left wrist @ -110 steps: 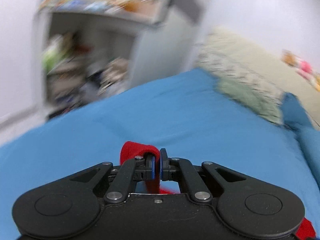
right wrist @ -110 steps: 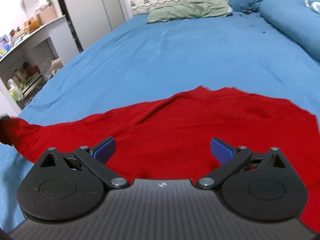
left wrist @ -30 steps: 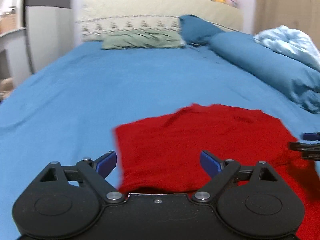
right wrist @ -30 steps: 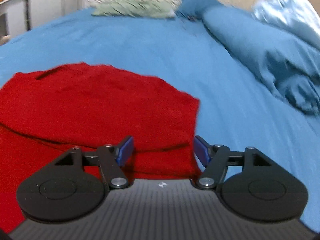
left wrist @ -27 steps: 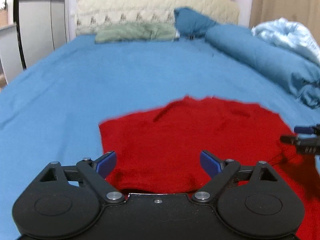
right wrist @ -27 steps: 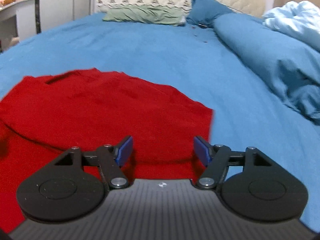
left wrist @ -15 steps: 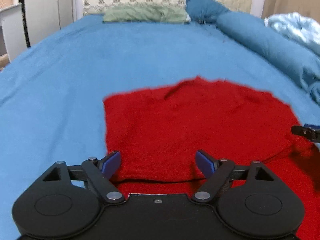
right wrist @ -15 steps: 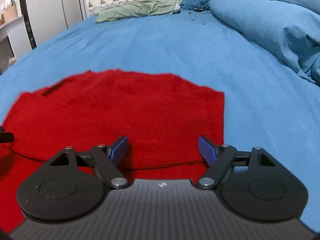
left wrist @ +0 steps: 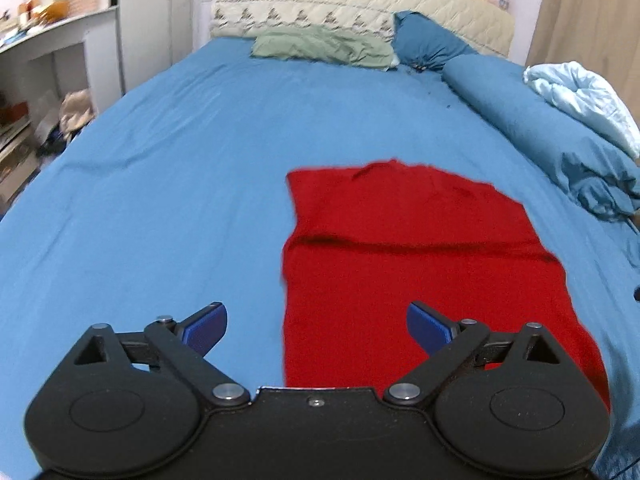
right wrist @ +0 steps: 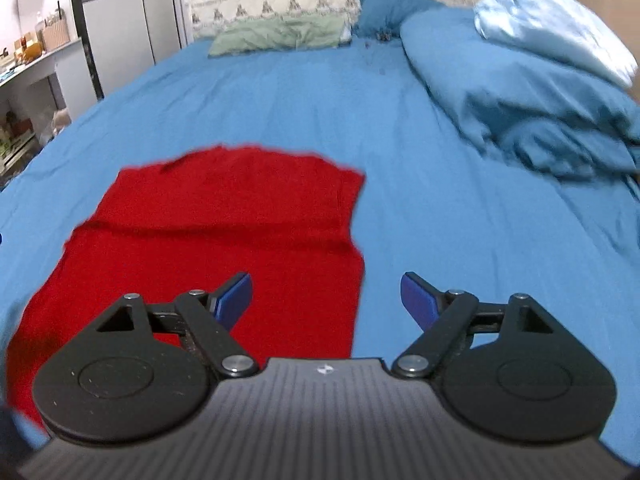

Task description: Fold small clothes

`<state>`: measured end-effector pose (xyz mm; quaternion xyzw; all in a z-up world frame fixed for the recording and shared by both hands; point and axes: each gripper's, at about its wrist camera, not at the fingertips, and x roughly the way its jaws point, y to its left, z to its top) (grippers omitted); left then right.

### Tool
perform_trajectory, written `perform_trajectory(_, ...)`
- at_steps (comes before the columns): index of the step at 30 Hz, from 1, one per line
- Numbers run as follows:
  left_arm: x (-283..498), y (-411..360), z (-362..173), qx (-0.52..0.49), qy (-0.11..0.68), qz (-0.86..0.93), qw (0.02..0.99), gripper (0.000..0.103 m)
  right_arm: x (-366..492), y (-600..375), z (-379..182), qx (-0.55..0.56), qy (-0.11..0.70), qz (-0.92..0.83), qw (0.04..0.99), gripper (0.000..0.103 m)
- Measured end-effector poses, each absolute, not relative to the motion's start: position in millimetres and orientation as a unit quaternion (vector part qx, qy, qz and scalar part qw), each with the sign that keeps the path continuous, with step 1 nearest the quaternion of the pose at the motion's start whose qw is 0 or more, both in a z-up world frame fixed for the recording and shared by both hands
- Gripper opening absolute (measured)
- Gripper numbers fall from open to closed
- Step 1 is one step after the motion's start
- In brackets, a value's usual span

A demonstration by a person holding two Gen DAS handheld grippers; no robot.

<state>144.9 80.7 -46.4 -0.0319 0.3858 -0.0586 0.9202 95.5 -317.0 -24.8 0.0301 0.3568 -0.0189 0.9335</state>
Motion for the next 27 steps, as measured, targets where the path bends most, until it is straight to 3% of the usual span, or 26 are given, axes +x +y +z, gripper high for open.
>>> perform_trajectory(4,110.5,89.5,-70.5,-0.046,0.421,-0.054,0.904,0.095,45.1,-311.8,-50.1,0.037,0.390,-0.021,0.920,0.094)
perform_trajectory(14,73.0,79.5,-132.9,-0.047,0.488,-0.056,0.870,0.065,-19.7,-286.6,-122.0,0.071,0.439,-0.039,0.895,0.075)
perform_trajectory(17,66.3,73.2,-145.4,-0.035,0.497,-0.056,0.865,0.063,-22.1,-281.6,-133.2,0.075,0.448,-0.043,0.890,0.067)
perform_trajectory(19,63.0,67.2,-148.9,-0.018,0.497,-0.055,0.866,0.063,-22.9,-278.5,-139.0,0.073,0.453,-0.043,0.888,0.056)
perform_trajectory(22,62.3,63.9,-152.3,-0.005,0.495,-0.053,0.867,0.063,-20.7,-276.1,-144.9,0.079,0.455,-0.044,0.886,0.054)
perform_trajectory(25,64.1,64.1,-155.2,0.000,0.496,-0.055,0.867,0.058,-17.5,-273.7,-147.1,0.078,0.461,-0.039,0.883,0.050)
perform_trajectory(27,65.8,62.7,-156.5,0.003,0.497,-0.057,0.866,0.050,-16.3,-269.6,-149.0,0.067,0.465,-0.036,0.882,0.046)
